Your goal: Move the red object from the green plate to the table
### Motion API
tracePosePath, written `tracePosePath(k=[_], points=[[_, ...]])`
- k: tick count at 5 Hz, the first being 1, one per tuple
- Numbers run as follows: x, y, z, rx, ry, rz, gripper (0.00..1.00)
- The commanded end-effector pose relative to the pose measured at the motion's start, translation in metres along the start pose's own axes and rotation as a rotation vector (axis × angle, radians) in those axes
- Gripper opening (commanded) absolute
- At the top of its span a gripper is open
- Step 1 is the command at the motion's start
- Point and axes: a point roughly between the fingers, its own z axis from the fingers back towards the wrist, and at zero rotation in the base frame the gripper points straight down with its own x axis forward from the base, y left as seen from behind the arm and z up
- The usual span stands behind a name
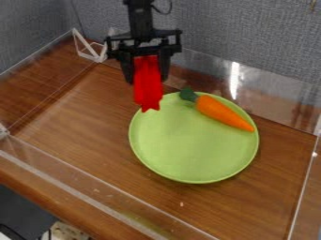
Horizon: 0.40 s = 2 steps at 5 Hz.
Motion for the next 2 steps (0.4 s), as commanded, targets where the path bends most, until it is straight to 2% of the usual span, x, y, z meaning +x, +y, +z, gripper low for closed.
tracePosePath(k=[1,2], points=[[0.015,0.0028,0.0032,-0.019,-0.049,0.022,0.0],[0.0205,0.0021,0.0107,-0.029,-0.041,0.037,0.0]])
